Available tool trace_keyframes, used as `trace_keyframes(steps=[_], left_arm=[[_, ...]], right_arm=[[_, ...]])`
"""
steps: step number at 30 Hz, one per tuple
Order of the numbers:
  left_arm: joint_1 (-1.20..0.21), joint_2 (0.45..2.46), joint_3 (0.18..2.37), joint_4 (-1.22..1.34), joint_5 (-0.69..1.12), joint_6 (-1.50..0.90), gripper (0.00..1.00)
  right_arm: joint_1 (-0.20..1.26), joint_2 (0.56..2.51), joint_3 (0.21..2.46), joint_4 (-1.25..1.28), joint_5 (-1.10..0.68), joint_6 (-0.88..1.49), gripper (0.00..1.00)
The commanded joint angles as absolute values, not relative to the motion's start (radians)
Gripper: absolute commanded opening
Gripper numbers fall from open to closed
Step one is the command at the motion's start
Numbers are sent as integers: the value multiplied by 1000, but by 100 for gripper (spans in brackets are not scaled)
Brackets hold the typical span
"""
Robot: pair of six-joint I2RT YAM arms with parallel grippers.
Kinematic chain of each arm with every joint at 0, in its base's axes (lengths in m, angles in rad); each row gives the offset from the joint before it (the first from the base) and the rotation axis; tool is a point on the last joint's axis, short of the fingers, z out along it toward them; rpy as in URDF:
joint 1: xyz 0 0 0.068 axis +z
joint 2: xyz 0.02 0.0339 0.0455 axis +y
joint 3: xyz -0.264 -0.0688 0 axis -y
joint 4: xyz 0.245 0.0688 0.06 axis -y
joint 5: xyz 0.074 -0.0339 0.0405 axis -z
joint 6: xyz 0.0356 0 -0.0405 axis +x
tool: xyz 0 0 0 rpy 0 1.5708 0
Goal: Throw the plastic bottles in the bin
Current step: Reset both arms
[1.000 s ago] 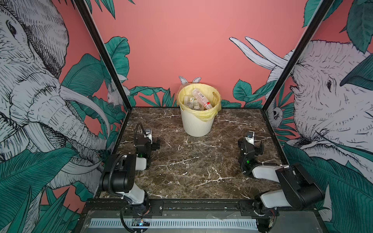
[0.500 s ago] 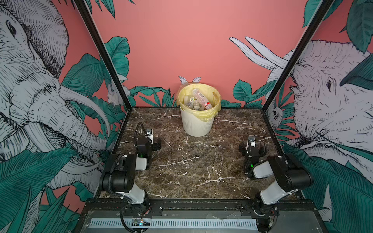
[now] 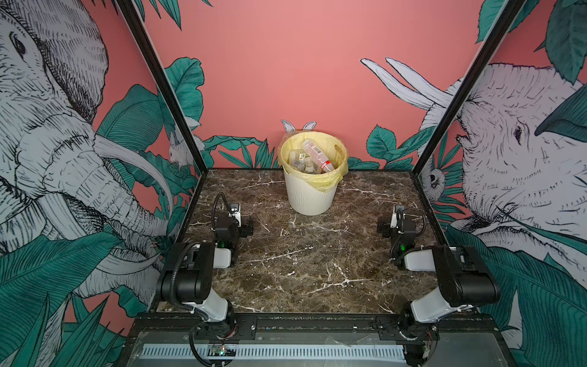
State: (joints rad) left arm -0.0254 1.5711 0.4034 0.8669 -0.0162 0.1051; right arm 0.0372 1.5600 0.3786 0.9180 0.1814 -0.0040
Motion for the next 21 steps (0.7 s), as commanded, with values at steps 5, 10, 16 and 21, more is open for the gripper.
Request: trace_keyframes(steps=[5,10,16,21], left_arm=[[-24,1552,413,866,-9,106,100],[-25,1553,412,867,-8,107,100],[-25,1553,413,866,-9,106,100],[-25,1554,413,866,-9,107,100]], right_arm=[[38,1548,380,936,153,2,99],[38,1548,386,924,144,-2,99],[38,1548,385,923,145,-2,99],[38,1548,386,923,144,-2,99]])
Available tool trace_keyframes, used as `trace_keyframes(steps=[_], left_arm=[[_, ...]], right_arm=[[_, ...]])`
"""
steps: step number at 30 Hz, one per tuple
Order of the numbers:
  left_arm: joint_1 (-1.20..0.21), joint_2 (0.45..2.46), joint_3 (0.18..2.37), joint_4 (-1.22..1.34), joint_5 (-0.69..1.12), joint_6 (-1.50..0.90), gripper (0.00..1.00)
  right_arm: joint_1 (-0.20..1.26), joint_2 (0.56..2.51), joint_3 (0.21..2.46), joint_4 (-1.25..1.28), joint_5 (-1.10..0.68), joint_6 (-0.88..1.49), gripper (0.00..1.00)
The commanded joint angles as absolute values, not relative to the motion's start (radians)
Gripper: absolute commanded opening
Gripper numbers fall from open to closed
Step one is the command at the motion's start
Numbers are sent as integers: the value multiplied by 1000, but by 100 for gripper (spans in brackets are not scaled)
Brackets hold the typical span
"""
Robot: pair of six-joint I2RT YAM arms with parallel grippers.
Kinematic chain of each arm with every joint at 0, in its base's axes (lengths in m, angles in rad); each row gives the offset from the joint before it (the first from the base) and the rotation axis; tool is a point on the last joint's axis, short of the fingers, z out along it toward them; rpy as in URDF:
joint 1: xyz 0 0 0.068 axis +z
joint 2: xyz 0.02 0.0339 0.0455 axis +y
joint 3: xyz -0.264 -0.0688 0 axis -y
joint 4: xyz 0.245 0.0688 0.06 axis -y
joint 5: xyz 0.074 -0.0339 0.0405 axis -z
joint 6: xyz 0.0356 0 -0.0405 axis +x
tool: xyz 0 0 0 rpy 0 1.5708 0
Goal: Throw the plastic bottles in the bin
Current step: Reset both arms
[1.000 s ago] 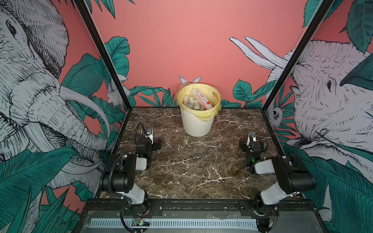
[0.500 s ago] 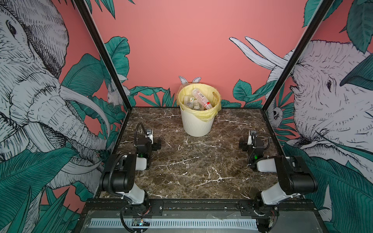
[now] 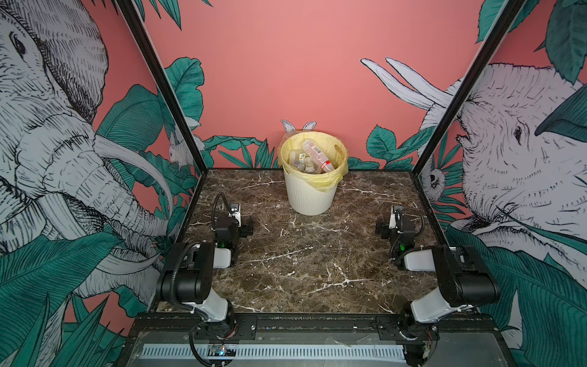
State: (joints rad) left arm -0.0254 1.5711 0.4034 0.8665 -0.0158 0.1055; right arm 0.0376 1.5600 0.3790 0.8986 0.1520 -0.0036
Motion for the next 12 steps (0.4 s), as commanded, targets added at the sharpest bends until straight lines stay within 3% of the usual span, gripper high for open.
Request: trace_keyframes(steps=[1,12], left_arm=[[-25,1552,413,867,-9,107,100],[-24,1552,413,866,-9,106,100]], right_arm=[[38,1548,386,922,145,-3,99],[38,1548,374,948,97,-21,99]])
